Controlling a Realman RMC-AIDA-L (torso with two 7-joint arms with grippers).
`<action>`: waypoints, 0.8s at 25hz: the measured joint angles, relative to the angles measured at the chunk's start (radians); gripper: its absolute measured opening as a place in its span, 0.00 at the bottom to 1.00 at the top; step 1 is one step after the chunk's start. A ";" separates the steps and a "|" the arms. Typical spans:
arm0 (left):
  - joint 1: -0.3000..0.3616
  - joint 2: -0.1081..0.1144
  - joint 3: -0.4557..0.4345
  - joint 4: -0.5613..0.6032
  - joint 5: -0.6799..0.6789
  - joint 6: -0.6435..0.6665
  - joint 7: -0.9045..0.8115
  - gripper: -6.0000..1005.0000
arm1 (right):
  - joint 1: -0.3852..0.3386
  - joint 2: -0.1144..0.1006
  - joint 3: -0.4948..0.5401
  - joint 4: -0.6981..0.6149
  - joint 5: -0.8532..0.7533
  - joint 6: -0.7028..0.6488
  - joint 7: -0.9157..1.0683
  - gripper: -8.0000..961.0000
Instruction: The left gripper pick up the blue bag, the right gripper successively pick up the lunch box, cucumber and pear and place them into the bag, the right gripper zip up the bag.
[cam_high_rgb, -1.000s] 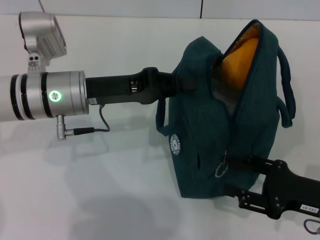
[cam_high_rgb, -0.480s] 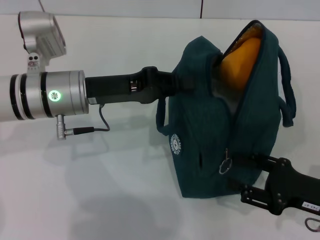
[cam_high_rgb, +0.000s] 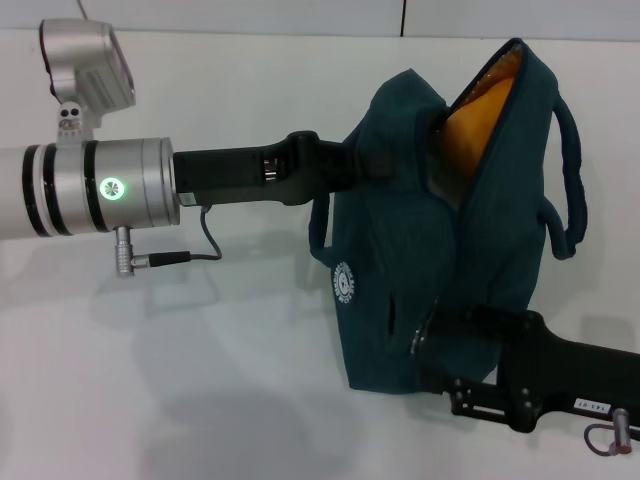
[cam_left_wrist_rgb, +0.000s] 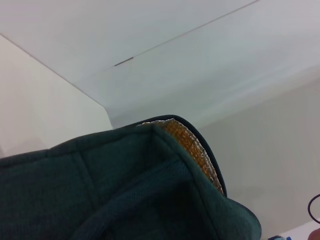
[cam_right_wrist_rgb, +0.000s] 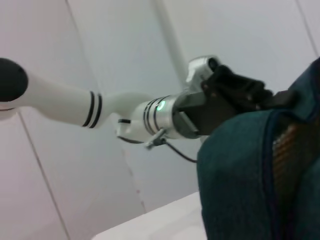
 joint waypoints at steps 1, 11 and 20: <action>0.000 0.000 0.000 0.000 0.000 0.000 0.001 0.04 | 0.000 0.000 -0.007 -0.006 0.000 0.001 0.004 0.68; 0.000 0.001 0.000 0.003 0.000 -0.002 0.003 0.04 | -0.008 -0.002 -0.014 -0.006 0.034 0.051 0.024 0.67; 0.004 0.002 -0.004 0.007 0.000 -0.002 0.003 0.04 | -0.044 -0.007 -0.020 -0.011 0.057 0.046 0.068 0.68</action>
